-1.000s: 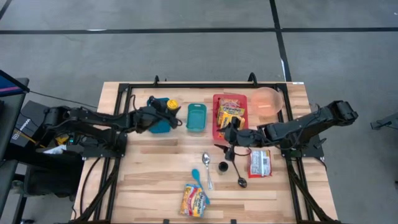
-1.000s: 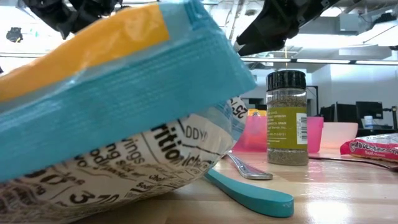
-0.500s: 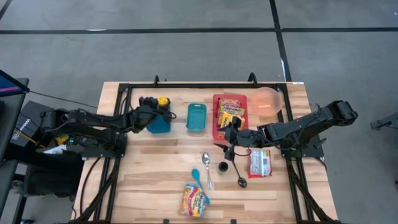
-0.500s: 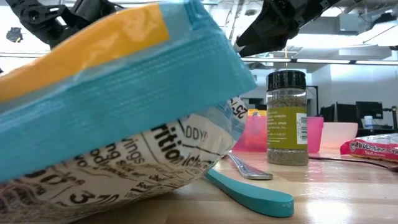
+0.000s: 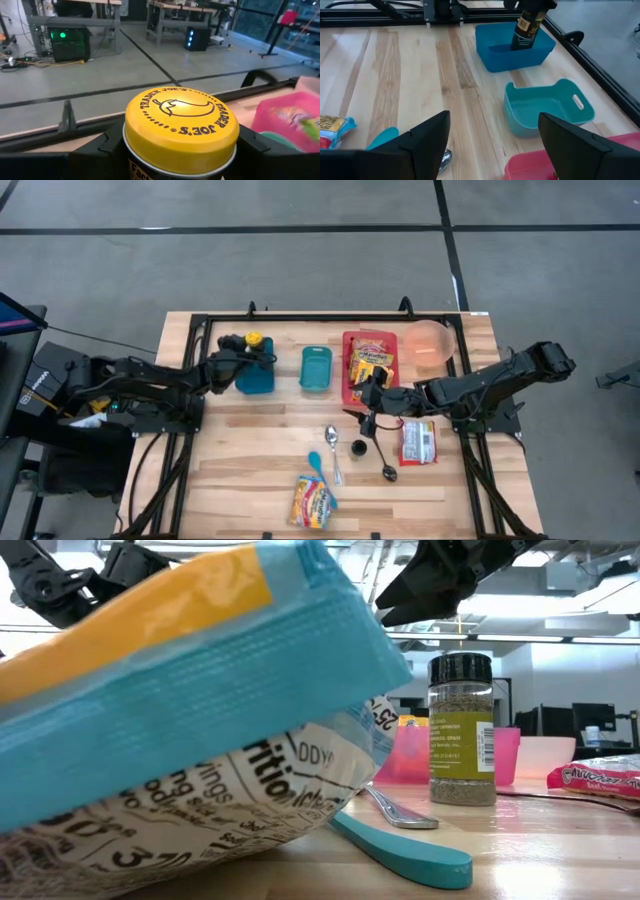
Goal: Pick & Place Food Item
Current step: Put the yellow spice bottle into the blue bin
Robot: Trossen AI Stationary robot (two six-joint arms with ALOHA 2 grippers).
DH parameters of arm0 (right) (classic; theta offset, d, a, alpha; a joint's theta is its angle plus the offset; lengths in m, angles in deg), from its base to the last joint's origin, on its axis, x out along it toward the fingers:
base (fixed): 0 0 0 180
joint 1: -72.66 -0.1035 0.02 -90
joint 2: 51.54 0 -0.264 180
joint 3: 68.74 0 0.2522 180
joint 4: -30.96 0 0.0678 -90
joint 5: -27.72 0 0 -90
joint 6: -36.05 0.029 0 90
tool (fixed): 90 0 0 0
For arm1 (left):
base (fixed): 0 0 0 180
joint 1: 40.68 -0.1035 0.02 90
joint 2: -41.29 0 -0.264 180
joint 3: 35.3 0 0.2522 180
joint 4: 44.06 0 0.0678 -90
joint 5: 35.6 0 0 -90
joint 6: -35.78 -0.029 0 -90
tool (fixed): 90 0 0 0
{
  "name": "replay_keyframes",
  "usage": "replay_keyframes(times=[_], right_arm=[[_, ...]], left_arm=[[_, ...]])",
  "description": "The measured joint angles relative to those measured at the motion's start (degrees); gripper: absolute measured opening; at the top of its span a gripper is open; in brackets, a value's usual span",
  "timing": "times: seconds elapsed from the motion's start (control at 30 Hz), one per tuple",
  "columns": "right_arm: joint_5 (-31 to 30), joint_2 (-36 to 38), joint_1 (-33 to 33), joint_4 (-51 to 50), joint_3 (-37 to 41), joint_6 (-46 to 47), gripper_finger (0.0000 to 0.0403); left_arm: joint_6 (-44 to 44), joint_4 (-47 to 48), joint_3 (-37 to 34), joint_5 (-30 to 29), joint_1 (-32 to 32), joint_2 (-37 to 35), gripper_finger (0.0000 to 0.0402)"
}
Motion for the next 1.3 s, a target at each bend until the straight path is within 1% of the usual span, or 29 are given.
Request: replay_keyframes(times=[0.23, 0.37, 0.53, 0.73, 0.87, 1.0, 1.1, 1.3], right_arm=[[0.02, 0.00, 0.00, 0.12, 0.00, -0.14, 0.0297], [0.02, 0.00, 0.00, 0.15, 0.00, -0.13, 0.0297], [0.01, 0.00, 0.00, 0.15, 0.00, -0.13, 0.0297], [0.01, 0.00, 0.00, 0.10, 0.00, -0.15, 0.0297], [0.02, 0.00, 0.00, 0.10, 0.00, -0.42, 0.0297], [0.02, 0.00, 0.00, 0.13, 0.00, -0.59, 0.0297], [0.02, 0.00, 0.00, 0.13, 0.00, -0.59, 0.0297], [0.02, -0.01, 0.00, 0.15, 0.00, -0.60, 0.0297]], left_arm=[[0.01, -2.65, -0.68, -2.05, -0.27, 2.54, 0.0213], [-0.04, -4.96, -0.68, -2.36, -0.28, 5.30, 0.0213], [0.06, -6.24, -0.68, -4.58, -0.26, 9.97, 0.0214], [0.00, -12.97, -0.67, -4.65, -0.26, 14.36, 0.0214], [0.56, -13.53, -0.65, -4.90, -0.26, 16.65, 0.0214], [2.76, -13.91, -0.65, -6.37, -0.26, 19.27, 0.0214], [3.21, -15.87, -0.65, -7.65, -0.26, 20.84, 0.0214], [3.21, -19.13, -0.65, -7.73, -0.26, 23.32, 0.0214]])
